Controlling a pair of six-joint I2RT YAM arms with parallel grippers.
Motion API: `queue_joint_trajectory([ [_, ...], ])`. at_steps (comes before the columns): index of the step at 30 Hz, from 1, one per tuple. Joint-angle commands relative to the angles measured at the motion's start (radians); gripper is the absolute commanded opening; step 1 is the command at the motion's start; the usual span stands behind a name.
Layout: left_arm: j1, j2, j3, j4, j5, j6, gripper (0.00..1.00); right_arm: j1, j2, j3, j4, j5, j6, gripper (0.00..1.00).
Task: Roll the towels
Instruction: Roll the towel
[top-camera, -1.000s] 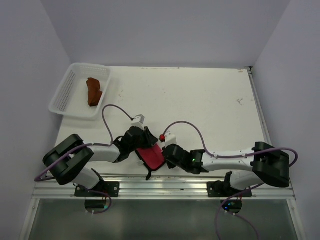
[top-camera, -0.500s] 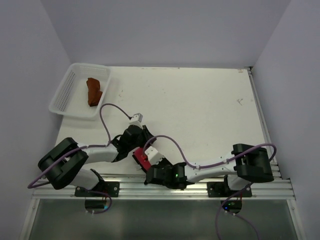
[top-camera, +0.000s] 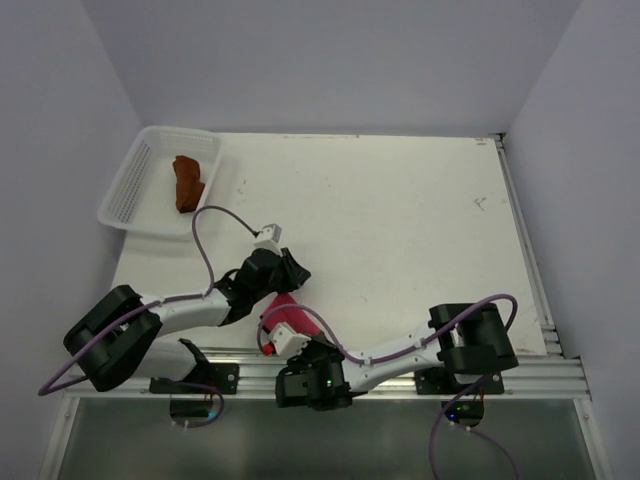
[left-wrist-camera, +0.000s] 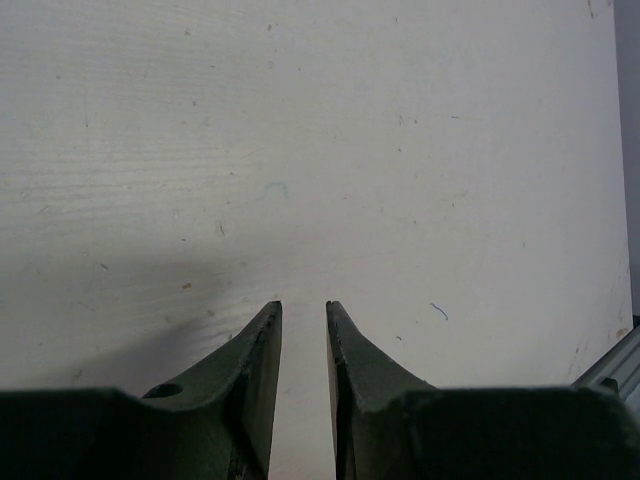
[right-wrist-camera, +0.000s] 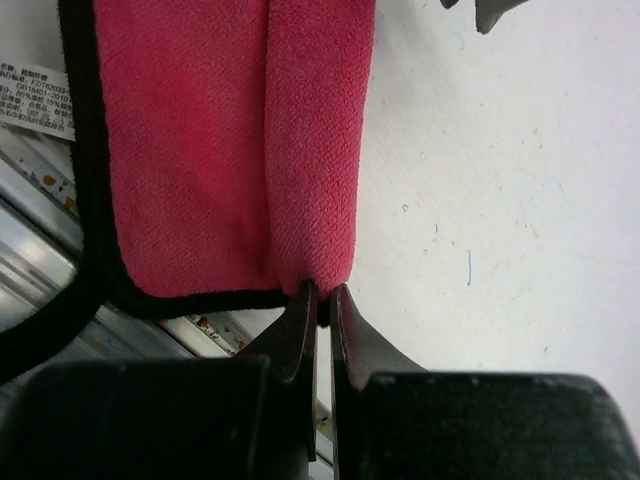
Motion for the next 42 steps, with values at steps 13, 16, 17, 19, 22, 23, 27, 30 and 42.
queue_joint_trajectory([
  [13, 0.005, -0.146, 0.052, -0.165, -0.013, 0.028, 0.33, 0.086, 0.099, 0.098, -0.074, 0.111, -0.059, 0.0],
  [16, 0.005, -0.168, 0.103, -0.306, -0.026, 0.024, 0.39, 0.073, 0.045, 0.053, -0.019, 0.077, -0.082, 0.0],
  [17, 0.005, -0.169, 0.115, -0.34, -0.024, 0.019, 0.41, 0.063, 0.034, 0.047, -0.012, 0.071, -0.082, 0.0],
  [19, 0.005, -0.18, 0.138, -0.412, 0.011, 0.015, 0.43, 0.054, 0.011, 0.027, 0.023, 0.045, -0.099, 0.0],
  [22, 0.004, -0.203, 0.164, -0.489, 0.037, 0.009, 0.47, 0.039, -0.018, 0.009, 0.069, -0.02, -0.103, 0.0],
  [23, 0.004, -0.212, 0.169, -0.507, 0.037, 0.007, 0.47, 0.031, -0.027, 0.002, 0.084, -0.05, -0.105, 0.0],
  [27, 0.002, -0.289, 0.189, -0.616, 0.001, -0.007, 0.48, 0.014, -0.055, -0.019, 0.124, -0.09, -0.094, 0.0],
  [30, 0.002, -0.364, 0.213, -0.687, -0.044, -0.016, 0.49, 0.005, -0.06, -0.027, 0.135, -0.11, -0.09, 0.0],
  [42, -0.014, -0.464, 0.095, -0.725, 0.026, -0.09, 0.5, -0.033, -0.066, -0.036, 0.153, -0.13, -0.048, 0.0],
])
